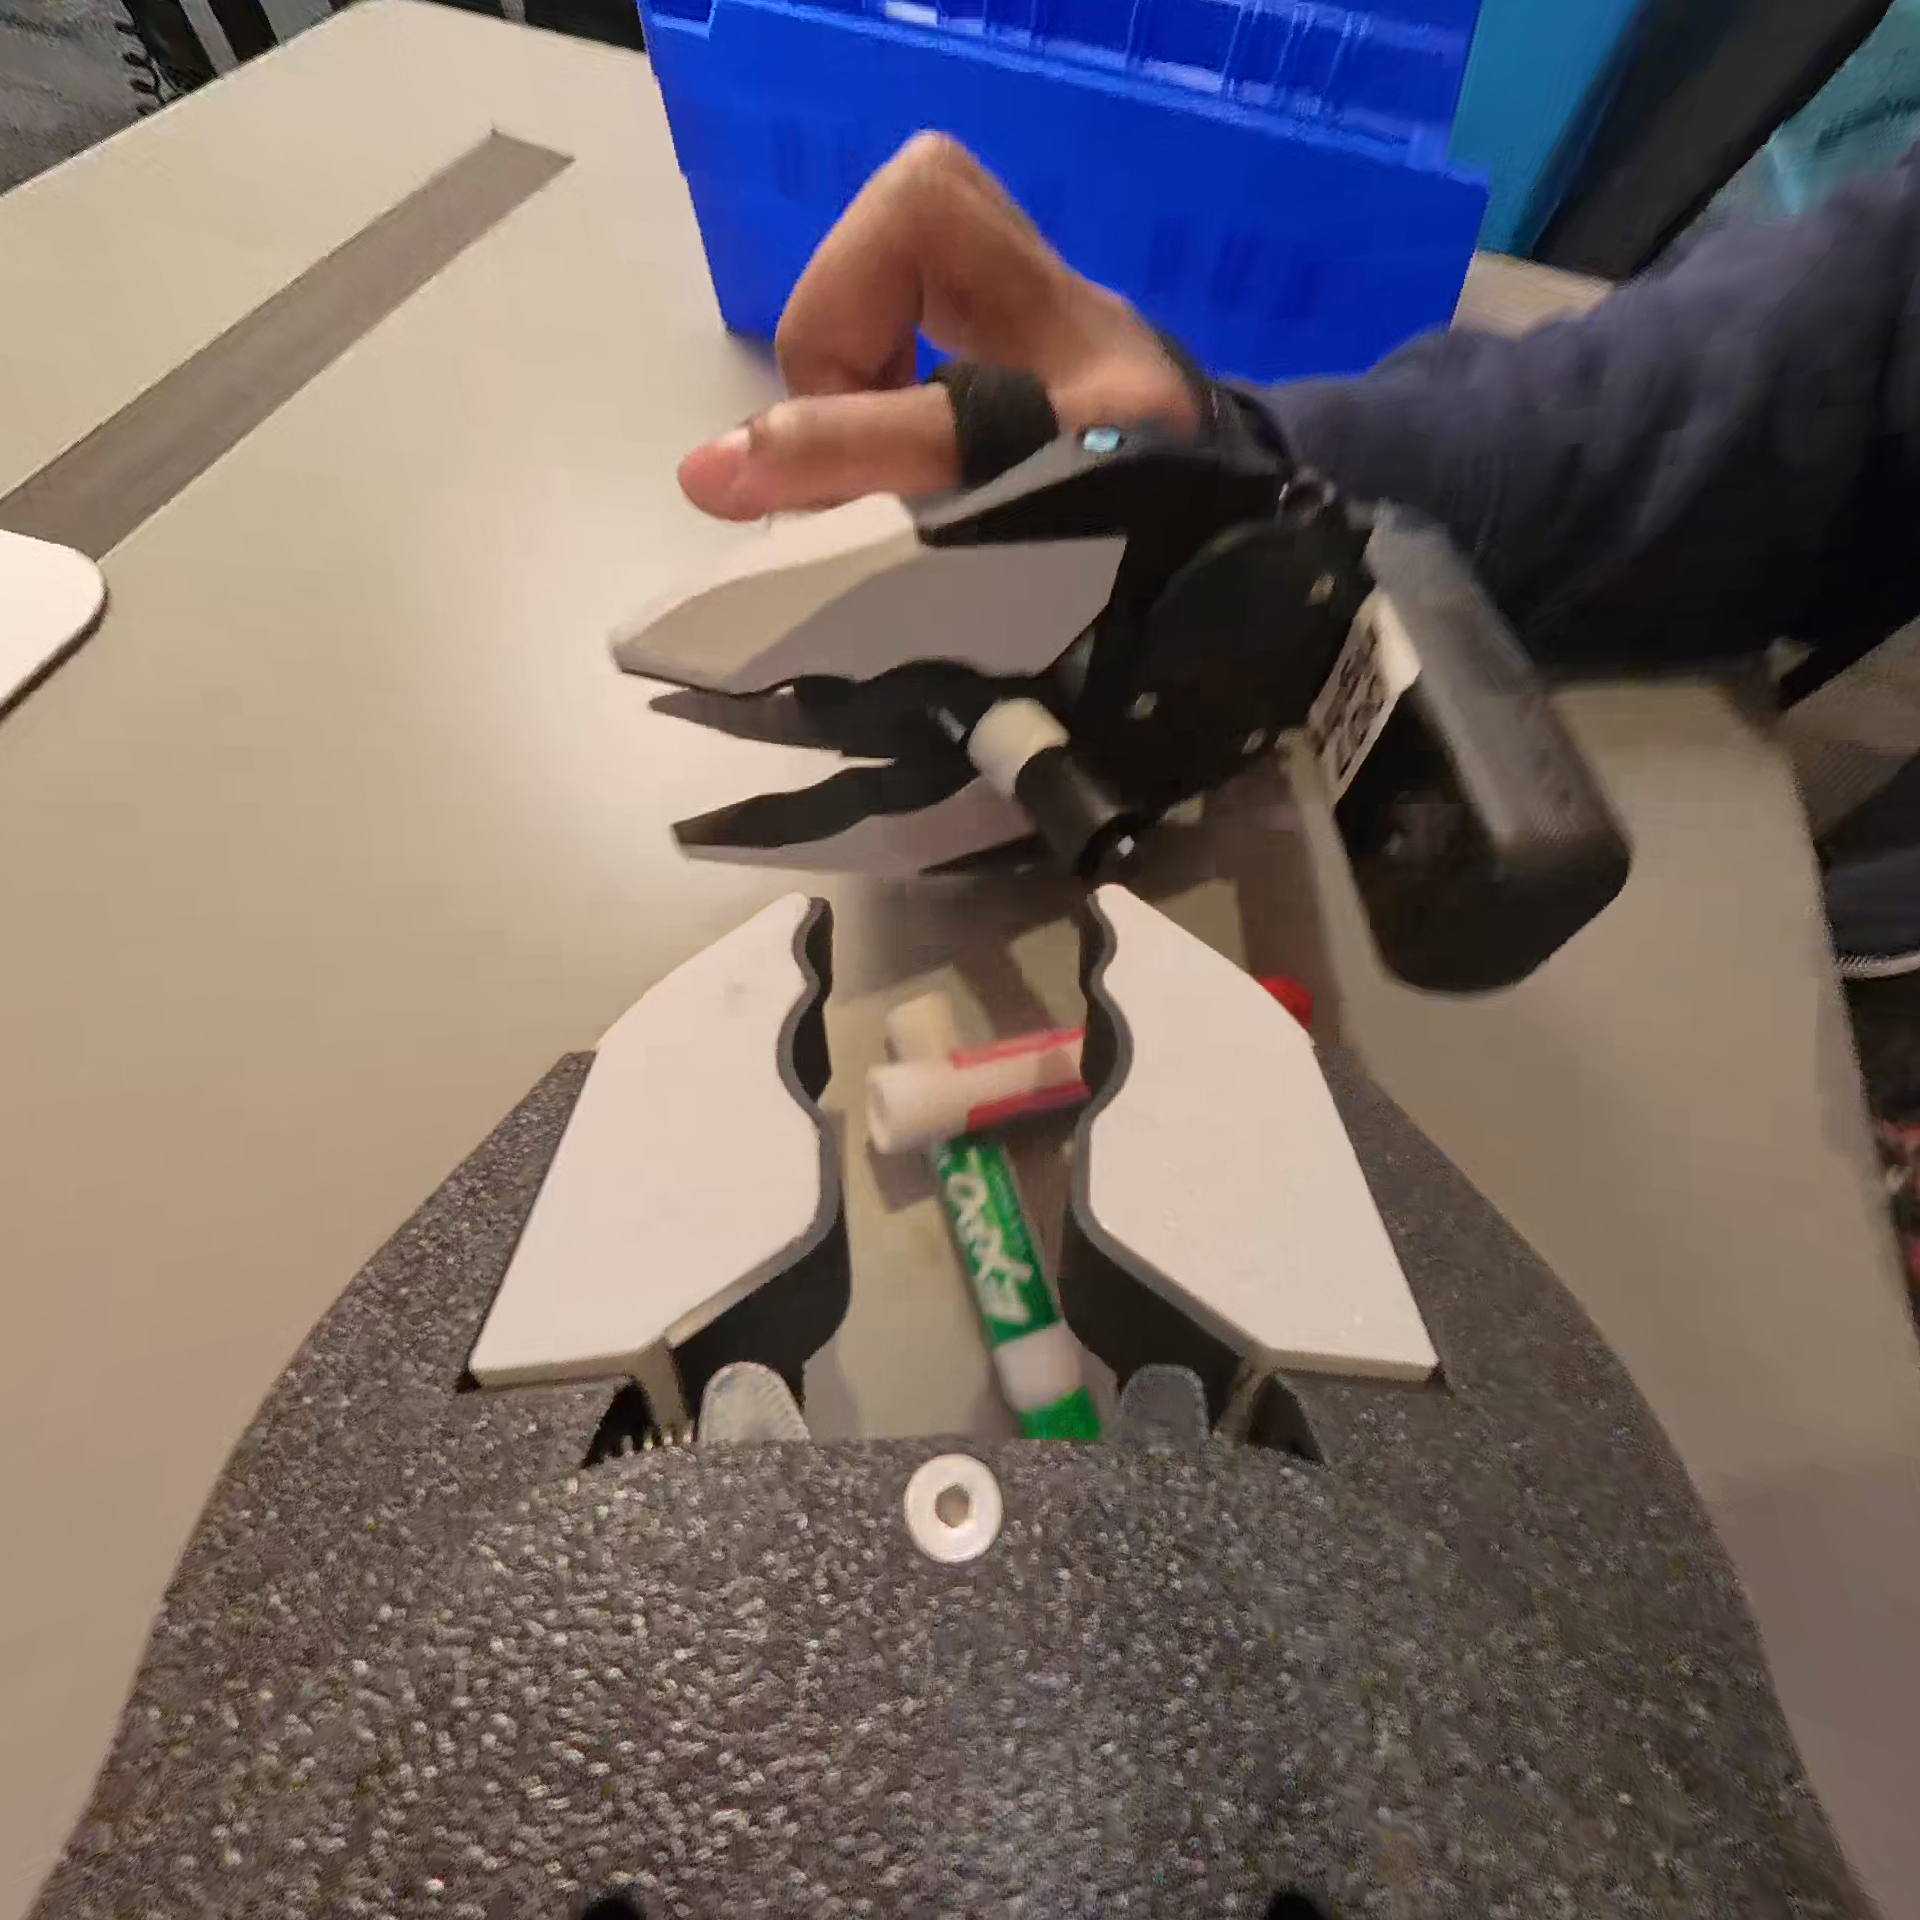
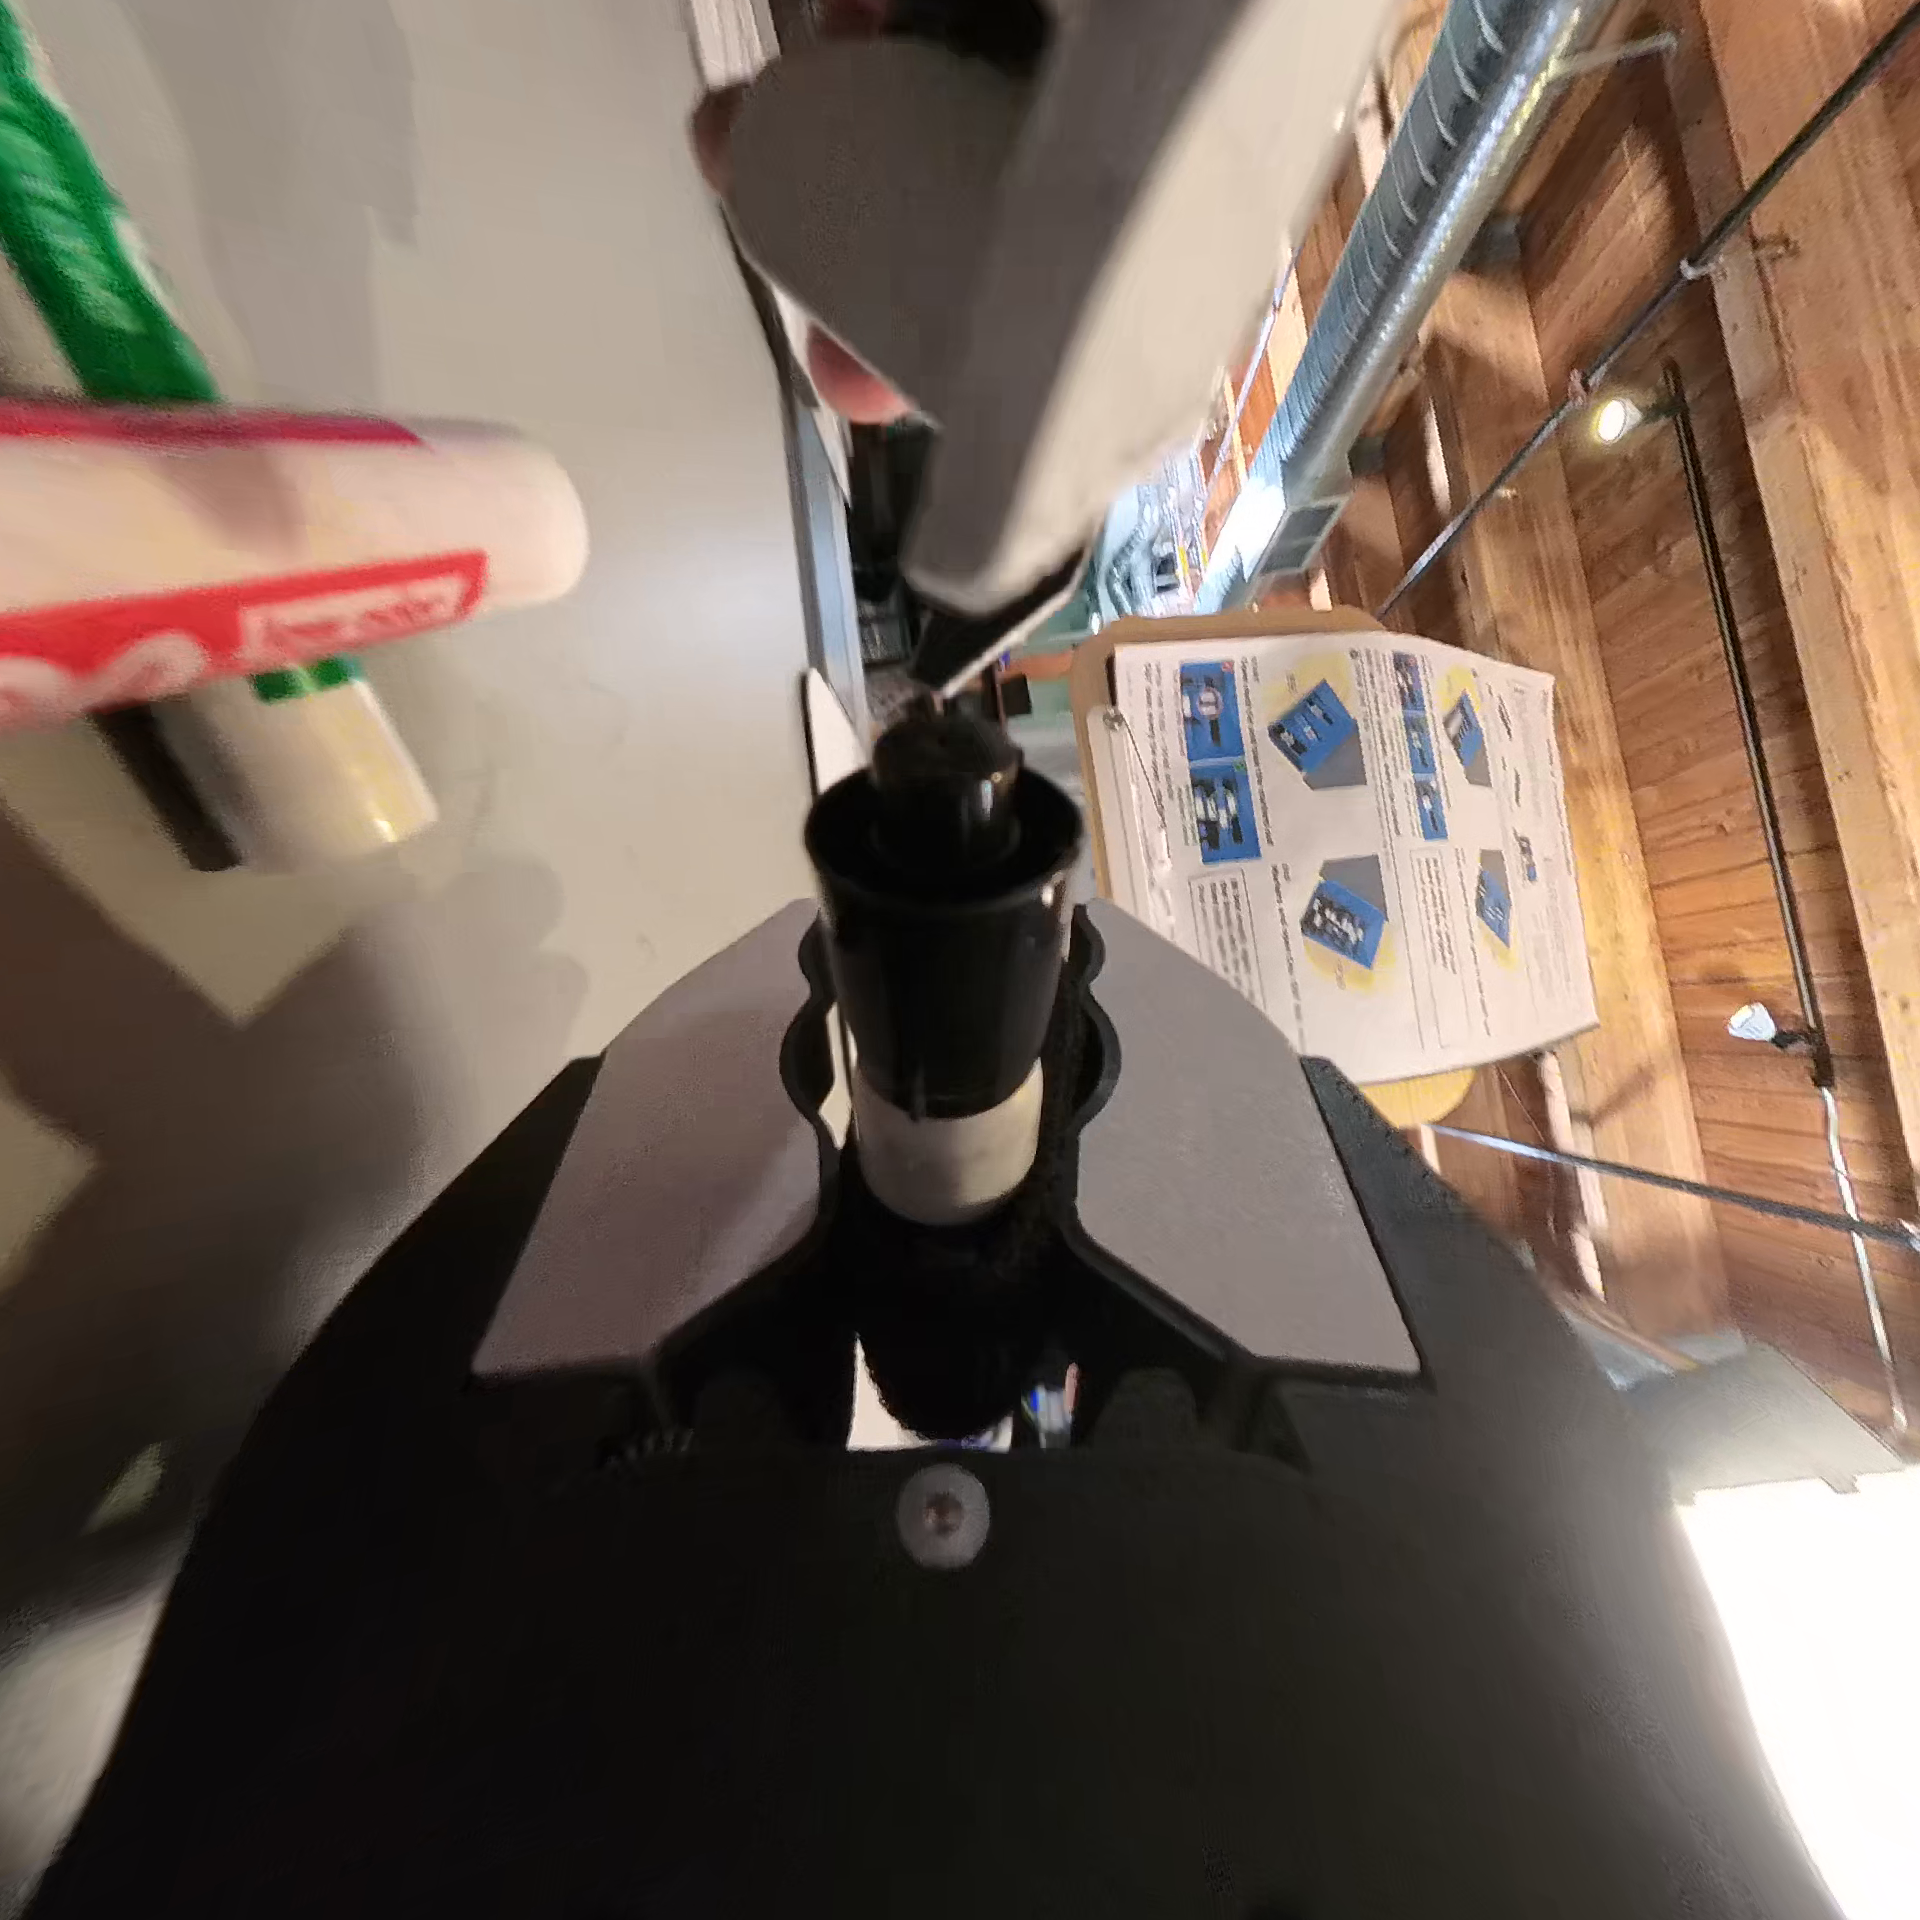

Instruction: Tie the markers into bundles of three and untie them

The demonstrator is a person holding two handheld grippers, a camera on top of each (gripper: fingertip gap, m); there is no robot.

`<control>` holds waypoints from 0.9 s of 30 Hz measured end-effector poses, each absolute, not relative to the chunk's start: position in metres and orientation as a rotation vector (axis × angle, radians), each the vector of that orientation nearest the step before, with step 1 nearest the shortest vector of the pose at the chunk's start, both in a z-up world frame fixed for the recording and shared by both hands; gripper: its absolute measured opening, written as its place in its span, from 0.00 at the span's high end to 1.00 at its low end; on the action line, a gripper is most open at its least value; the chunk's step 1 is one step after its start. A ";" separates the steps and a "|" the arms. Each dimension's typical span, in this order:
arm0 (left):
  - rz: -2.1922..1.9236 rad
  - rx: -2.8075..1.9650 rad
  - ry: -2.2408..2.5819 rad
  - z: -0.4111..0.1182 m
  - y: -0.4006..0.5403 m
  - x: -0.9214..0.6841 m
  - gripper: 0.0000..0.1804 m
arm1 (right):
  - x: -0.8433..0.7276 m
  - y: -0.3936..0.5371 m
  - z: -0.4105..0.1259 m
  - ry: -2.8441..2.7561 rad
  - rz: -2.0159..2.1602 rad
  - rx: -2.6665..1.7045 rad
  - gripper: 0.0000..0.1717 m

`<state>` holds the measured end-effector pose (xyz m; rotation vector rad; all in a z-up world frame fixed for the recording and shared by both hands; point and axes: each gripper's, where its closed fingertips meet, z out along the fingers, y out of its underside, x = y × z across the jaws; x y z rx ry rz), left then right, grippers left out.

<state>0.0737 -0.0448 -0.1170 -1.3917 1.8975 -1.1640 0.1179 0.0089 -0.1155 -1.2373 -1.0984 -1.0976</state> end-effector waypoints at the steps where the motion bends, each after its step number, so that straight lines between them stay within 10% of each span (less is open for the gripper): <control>1: -1.199 -1.412 1.867 -0.116 -0.050 0.078 0.75 | 0.121 0.010 -0.115 -1.087 -1.126 -1.252 0.75; 27: -1.283 -1.361 1.851 -0.130 -0.064 0.071 0.65 | 0.106 0.012 -0.117 -1.064 -1.027 -1.269 0.89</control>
